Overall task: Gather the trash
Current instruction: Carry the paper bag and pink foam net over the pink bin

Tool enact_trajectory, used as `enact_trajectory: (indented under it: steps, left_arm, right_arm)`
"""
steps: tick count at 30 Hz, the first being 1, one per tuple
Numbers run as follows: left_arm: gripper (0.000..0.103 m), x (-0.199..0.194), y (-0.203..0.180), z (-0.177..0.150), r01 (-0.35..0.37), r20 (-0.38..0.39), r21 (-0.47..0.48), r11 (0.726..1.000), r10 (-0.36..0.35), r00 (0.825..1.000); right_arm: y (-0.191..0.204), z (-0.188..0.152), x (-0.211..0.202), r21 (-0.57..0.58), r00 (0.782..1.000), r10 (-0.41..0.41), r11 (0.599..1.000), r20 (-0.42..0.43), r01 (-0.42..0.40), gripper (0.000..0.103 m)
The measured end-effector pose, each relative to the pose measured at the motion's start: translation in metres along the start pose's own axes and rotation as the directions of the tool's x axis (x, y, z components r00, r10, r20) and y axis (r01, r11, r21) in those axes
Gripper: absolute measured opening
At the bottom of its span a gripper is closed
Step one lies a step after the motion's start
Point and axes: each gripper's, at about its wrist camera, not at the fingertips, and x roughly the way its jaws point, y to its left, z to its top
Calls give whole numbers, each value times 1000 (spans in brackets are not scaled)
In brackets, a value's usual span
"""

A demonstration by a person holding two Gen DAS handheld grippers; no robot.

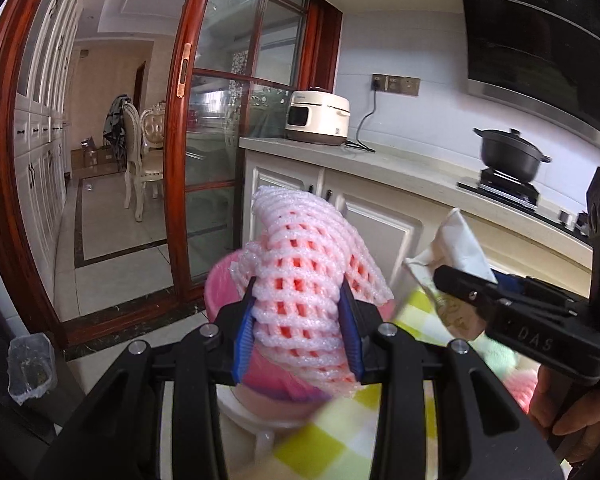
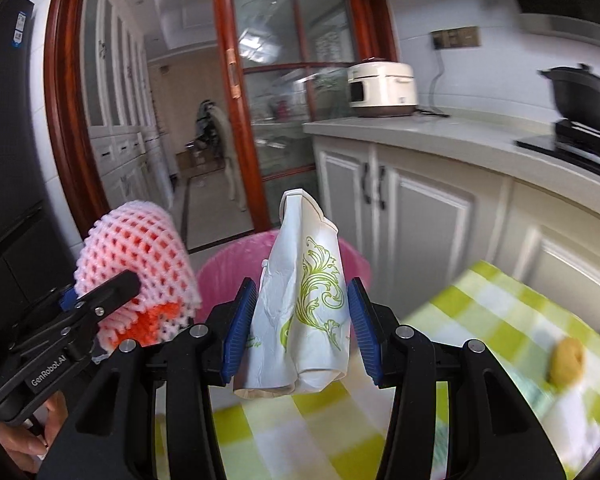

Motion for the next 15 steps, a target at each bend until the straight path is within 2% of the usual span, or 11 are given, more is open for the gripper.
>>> enact_trajectory:
  steps: [4,9,15]
  left_arm:
    - [36,32,14,12,-9,-1,-18,1000,9,1000]
    - [37,74,30,16,-19,-40,-48,999,17,999]
    - [38,108,37,14,-17,-68,-55,998,13,998]
  right_arm:
    - [-1,16,41,2,999,28,1000,-26,-28,46]
    - [-9,24,84,41,997,45,998,-67,-42,46]
    - [-18,25,115,60,994,34,998,-101,-28,46]
